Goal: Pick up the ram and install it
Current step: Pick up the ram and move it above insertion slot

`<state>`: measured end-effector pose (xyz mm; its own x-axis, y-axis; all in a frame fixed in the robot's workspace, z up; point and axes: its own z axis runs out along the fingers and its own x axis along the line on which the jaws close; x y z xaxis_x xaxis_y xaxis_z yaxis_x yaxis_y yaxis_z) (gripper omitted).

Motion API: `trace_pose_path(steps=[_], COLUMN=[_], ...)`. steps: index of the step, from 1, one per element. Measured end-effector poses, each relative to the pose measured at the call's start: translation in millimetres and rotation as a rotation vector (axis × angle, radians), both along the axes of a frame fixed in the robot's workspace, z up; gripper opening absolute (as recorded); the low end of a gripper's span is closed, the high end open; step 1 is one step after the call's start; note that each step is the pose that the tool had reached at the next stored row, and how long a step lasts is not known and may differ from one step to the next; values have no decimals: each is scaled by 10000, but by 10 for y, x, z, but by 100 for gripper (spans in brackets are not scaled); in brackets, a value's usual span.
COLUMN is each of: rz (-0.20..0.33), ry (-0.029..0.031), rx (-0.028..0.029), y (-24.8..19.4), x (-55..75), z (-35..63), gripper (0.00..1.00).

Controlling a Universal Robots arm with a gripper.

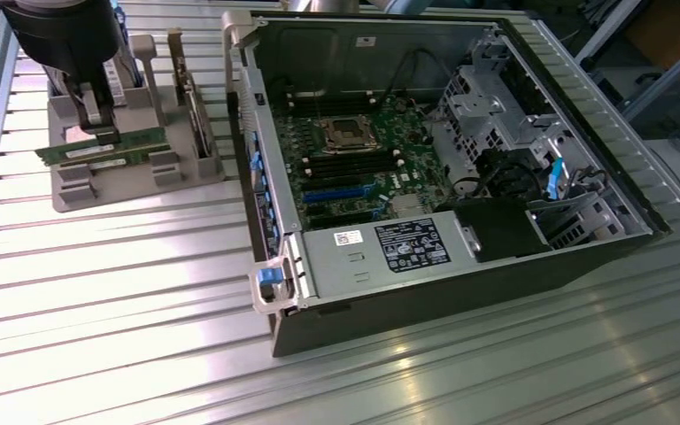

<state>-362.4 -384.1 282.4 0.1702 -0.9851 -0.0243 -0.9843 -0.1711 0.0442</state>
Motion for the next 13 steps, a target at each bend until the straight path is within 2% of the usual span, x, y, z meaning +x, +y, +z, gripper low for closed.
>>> trace_pose_path(steps=[13], rz=[-1], ry=[0], rx=[0], y=[0], x=[0], z=[67], gripper=[13])
